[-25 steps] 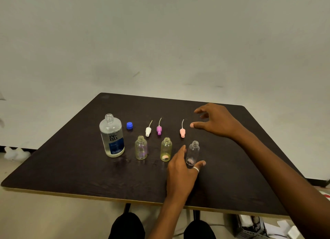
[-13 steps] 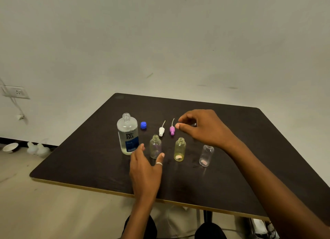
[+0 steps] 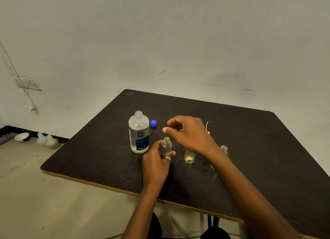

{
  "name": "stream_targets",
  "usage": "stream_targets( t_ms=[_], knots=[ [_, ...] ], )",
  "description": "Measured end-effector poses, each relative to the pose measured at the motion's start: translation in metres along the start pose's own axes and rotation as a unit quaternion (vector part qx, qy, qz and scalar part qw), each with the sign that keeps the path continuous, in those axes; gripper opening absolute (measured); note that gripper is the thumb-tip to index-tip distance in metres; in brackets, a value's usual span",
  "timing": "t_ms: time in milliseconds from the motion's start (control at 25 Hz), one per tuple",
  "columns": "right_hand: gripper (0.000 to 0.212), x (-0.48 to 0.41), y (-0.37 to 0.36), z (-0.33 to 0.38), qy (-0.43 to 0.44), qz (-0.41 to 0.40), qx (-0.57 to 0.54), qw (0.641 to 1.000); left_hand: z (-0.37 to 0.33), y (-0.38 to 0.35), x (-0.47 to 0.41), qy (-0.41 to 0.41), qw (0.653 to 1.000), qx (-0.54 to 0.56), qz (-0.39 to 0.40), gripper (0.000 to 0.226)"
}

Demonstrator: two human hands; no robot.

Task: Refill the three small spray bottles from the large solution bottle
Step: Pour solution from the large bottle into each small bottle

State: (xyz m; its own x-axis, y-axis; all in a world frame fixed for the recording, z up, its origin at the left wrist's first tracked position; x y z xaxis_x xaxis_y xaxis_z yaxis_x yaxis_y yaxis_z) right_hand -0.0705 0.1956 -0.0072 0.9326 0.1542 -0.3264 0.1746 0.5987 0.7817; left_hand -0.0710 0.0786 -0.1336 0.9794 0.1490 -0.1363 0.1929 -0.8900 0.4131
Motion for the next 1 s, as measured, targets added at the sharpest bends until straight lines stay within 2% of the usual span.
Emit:
stream_targets(
  t_ms=[160, 280, 360, 480, 640, 800, 1000],
  knots=[
    [0.057, -0.014, -0.034, -0.008, -0.053, 0.04, -0.07, 0.995, 0.011, 0.016, 0.014, 0.001, 1.0, -0.007, -0.008, 0.052],
    [0.086, -0.028, -0.071, -0.016, -0.09, 0.105, -0.182, 0.974, 0.017, 0.026, 0.024, -0.003, 1.0, 0.005, -0.016, 0.053],
    [0.102, -0.036, -0.094, -0.018, -0.086, 0.147, -0.204, 0.964, 0.018, 0.03, 0.028, -0.003, 1.0, 0.011, -0.013, 0.053],
    [0.097, -0.048, -0.112, -0.019, -0.07, 0.166, -0.224, 0.958, 0.019, 0.032, 0.029, -0.004, 1.0, 0.016, -0.006, 0.057],
    [0.073, -0.058, -0.116, -0.01, -0.017, 0.172, -0.218, 0.96, 0.018, 0.034, 0.029, -0.015, 1.0, 0.021, -0.012, 0.056],
    [0.084, -0.063, -0.117, -0.01, -0.02, 0.155, -0.216, 0.964, 0.018, 0.034, 0.03, -0.024, 0.999, 0.02, -0.021, 0.055],
    [0.079, -0.062, -0.109, -0.008, -0.016, 0.132, -0.205, 0.97, 0.019, 0.032, 0.03, -0.017, 1.0, 0.016, -0.006, 0.055]
  ],
)
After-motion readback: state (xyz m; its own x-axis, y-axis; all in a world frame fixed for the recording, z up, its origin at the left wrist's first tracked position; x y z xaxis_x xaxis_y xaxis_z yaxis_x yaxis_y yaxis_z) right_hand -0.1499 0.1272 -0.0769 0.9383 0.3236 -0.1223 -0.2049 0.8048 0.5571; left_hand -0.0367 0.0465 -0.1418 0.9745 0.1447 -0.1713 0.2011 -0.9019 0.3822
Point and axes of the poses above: each hand's wrist, its own x-axis away from the middle knuckle, its own y-axis out of the back of the hand, z = x × y, the point moved 7 cm from there along -x, towards the middle knuckle, and after that the axes turned 4 degrees about y, right-handed, at the moved point
